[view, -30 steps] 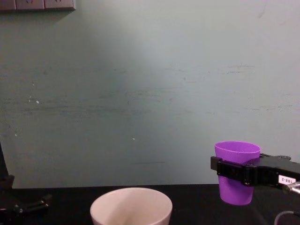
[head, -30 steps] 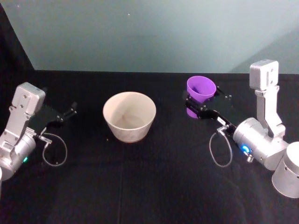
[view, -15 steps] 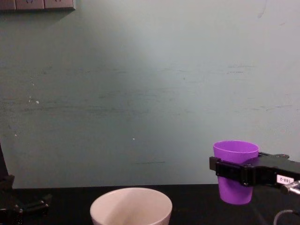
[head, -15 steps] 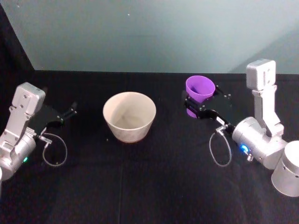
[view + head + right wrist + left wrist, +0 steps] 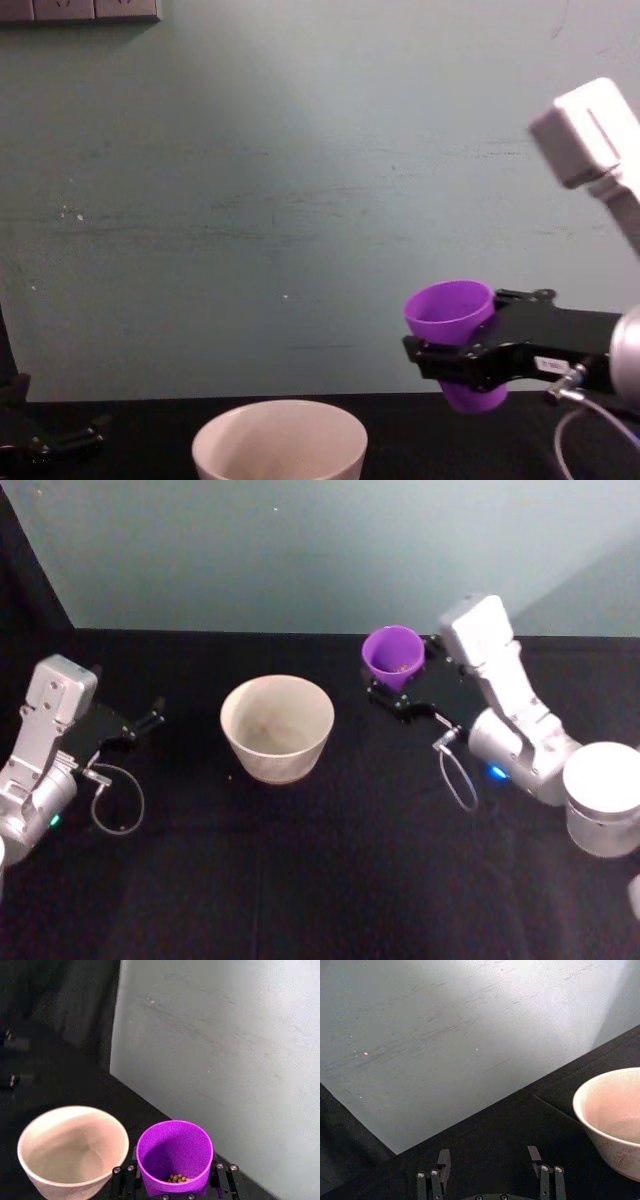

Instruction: Pick up the cup and pour the mung beans from the cup into the bowl.

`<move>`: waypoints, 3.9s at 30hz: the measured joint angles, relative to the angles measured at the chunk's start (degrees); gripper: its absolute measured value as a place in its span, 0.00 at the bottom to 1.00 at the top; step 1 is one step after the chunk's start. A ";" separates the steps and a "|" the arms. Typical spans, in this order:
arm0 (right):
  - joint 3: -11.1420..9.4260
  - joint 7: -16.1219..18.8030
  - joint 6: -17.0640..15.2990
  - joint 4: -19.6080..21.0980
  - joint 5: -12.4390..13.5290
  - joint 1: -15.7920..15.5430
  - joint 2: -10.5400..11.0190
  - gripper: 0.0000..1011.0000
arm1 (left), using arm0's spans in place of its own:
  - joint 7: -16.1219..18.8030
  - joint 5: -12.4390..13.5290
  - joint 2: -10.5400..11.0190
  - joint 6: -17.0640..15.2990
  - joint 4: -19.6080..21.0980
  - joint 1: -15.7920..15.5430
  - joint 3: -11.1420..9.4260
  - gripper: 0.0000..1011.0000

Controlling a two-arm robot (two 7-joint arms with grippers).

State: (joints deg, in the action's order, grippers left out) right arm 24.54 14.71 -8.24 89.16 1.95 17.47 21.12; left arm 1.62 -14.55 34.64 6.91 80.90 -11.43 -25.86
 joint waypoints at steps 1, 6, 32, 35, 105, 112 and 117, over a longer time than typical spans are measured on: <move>0.69 0.14 -0.03 -0.21 -1.15 0.66 0.14 0.72 | 0.00 0.00 0.00 0.00 0.00 0.00 -0.01 0.99; 3.87 0.79 -0.11 -1.67 -7.05 3.90 0.43 0.72 | 0.00 0.00 0.00 0.00 0.00 0.00 0.00 0.99; 18.48 2.33 -2.81 -6.95 -34.62 14.67 -2.04 0.72 | 0.00 0.00 0.00 0.00 0.00 0.00 0.00 0.99; 19.33 2.02 -3.13 -7.42 -36.87 15.23 -2.54 0.72 | 0.00 0.00 0.00 0.00 0.00 0.00 0.00 0.99; 23.87 7.04 -3.54 -8.09 -63.30 16.54 -5.11 0.72 | 0.00 0.00 0.00 0.00 0.00 0.00 0.00 0.99; 23.56 7.29 -3.17 -8.26 -64.10 16.32 -5.39 0.72 | 0.00 0.00 0.00 0.00 0.00 0.00 0.00 0.99; 23.52 7.49 -3.11 -8.21 -64.65 16.20 -5.40 0.72 | 0.00 0.00 0.00 0.00 0.00 0.00 0.00 0.99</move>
State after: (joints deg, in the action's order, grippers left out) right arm 48.05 22.20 -11.35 80.95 -62.70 33.67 15.72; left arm 1.62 -14.55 34.64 6.91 80.90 -11.43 -25.86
